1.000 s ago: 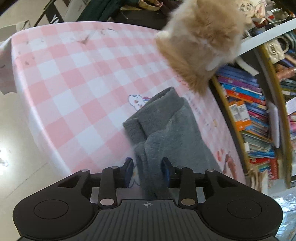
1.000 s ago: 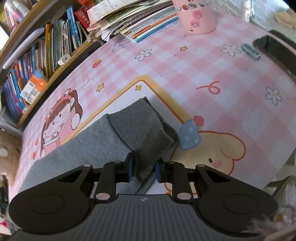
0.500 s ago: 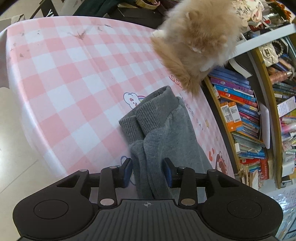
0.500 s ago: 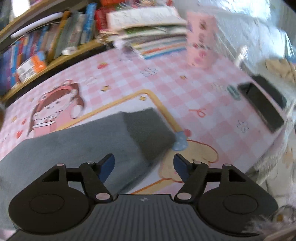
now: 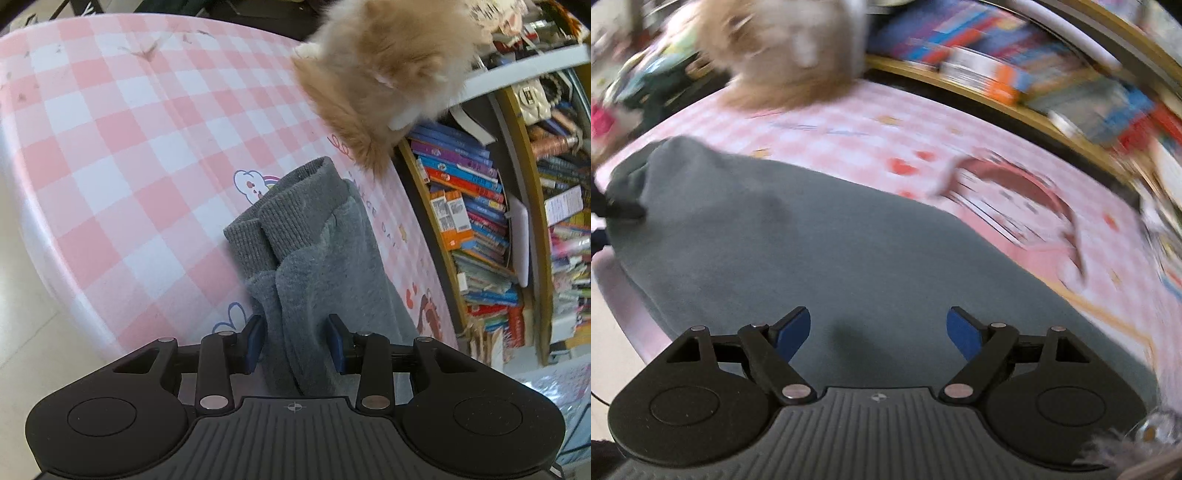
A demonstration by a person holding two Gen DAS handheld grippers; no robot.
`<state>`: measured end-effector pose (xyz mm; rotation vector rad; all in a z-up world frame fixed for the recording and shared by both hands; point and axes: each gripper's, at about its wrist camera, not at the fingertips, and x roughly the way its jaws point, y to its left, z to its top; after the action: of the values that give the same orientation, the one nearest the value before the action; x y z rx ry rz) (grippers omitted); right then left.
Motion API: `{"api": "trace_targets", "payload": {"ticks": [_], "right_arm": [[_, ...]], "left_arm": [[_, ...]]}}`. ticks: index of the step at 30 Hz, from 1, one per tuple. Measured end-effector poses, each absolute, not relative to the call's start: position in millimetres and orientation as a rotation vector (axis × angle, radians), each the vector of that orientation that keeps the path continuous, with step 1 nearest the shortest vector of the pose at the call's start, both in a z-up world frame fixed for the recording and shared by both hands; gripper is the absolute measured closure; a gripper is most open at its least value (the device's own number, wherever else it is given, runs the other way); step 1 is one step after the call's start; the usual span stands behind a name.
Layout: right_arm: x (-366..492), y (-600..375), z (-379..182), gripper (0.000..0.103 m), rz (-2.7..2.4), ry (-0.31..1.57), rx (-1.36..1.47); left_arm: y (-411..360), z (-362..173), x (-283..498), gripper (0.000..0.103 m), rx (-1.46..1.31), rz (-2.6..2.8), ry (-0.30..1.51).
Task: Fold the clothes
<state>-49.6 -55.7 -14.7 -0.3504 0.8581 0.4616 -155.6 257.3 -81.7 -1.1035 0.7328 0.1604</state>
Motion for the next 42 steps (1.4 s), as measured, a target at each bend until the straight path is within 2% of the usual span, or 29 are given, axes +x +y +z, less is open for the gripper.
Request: {"api": "trace_targets", "payload": {"ticks": [6,9,19,26,30,36,42], "right_arm": [[-48,5,-25,0.023,0.513,0.790,-0.423],[-51,21,-37,0.024,0.523,0.830,-0.468],[-74,24,-26,0.025,0.533,0.807,-0.520],[-79,27,-33,0.025,0.553,0.804,-0.563],[-76,24,-34,0.025,0.563,0.818,-0.540],[-75,19,-34,0.025,0.574,0.822,-0.504],[-78,15,-34,0.025,0.597,0.805,-0.499]], "left_arm": [[259,-85,-157,0.066,-1.126,0.150,0.718],[261,-87,-159,0.066,-1.146,0.145,0.707],[262,-88,-155,0.067,-1.191,0.182,0.711],[258,-87,-147,0.078,-1.152,0.197,0.716],[258,-90,-144,0.089,-1.140,0.198,0.718],[250,-82,-146,0.093,-1.089,0.200,0.671],[226,-41,-142,0.094,-0.878,0.110,0.597]]}}
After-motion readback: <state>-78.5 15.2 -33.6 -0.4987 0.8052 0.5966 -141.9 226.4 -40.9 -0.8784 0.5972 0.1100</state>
